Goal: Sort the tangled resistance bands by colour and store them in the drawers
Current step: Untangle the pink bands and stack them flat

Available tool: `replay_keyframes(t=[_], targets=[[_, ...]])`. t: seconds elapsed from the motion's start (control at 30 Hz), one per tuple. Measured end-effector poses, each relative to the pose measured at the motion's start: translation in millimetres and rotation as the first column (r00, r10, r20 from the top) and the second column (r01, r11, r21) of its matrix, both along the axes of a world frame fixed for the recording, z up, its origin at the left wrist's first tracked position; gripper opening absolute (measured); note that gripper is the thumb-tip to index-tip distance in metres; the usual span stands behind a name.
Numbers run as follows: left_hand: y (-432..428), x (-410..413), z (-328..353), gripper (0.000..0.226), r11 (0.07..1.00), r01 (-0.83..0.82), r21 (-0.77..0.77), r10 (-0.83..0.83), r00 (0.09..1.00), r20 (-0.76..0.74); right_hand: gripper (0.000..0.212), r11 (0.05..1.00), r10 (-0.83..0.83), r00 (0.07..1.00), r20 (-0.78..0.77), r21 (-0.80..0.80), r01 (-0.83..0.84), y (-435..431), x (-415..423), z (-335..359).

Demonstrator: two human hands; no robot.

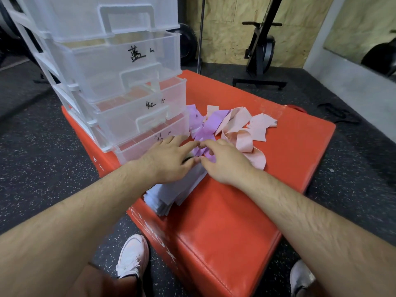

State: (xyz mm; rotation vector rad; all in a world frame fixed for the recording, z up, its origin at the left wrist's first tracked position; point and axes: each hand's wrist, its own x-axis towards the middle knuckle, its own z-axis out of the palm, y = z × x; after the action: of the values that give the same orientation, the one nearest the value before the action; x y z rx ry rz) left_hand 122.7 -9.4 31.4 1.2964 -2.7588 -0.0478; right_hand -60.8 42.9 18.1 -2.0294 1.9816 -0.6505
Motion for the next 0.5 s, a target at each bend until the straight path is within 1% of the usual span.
replay_keyframes(t=[0.03,0.1,0.17,0.27,0.3,0.37,0.43,0.47,0.5], targets=[[-1.1,-8.5,1.6,0.061,1.0,0.014,-0.011,-0.014,1.0,-0.006,0.038,1.0,-0.022,1.0,0.011,-0.006,0.022,2.6,-5.5,3.2],[-1.0,-28.2,3.3,0.066,1.0,0.03,-0.006,-0.03,0.999,-0.034,0.038,0.997,-0.079,0.997,0.014,-0.011,0.079,9.7,-20.3,6.7],[2.6,-51.9,2.7,0.071,0.998,0.069,-0.001,-0.069,0.996,-0.048,0.035,0.99,-0.139,0.988,-0.073,-0.016,0.138,19.0,-38.9,5.7],[4.8,-91.4,-2.1,0.058,0.99,0.142,0.015,-0.142,0.99,-0.003,0.029,0.97,-0.238,0.946,-0.221,0.006,0.245,29.6,-72.6,4.1],[6.5,-103.0,-2.7,0.057,0.988,0.15,0.029,-0.15,0.989,0.0,0.028,0.956,-0.269,0.93,-0.249,0.05,0.29,31.4,-85.1,2.7],[10.2,-121.1,-3.9,0.055,0.985,0.164,0.046,-0.164,0.986,0.0,0.033,0.921,-0.257,0.927,-0.273,0.222,0.321,32.5,-110.9,-4.1],[13.6,-132.1,-6.7,0.051,0.982,0.187,0.031,-0.187,0.982,0.007,0.043,0.892,-0.162,0.953,-0.258,0.374,0.253,35.8,-128.7,-13.5],[14.0,-135.2,-7.9,0.05,0.981,0.192,0.013,-0.192,0.981,0.015,0.046,0.889,-0.132,0.963,-0.236,0.401,0.22,38.4,-134.7,-17.7],[13.6,-137.4,-9.0,0.05,0.981,0.193,0.0,-0.192,0.981,0.022,0.047,0.896,-0.122,0.969,-0.217,0.396,0.201,40.7,-138.8,-20.3]])
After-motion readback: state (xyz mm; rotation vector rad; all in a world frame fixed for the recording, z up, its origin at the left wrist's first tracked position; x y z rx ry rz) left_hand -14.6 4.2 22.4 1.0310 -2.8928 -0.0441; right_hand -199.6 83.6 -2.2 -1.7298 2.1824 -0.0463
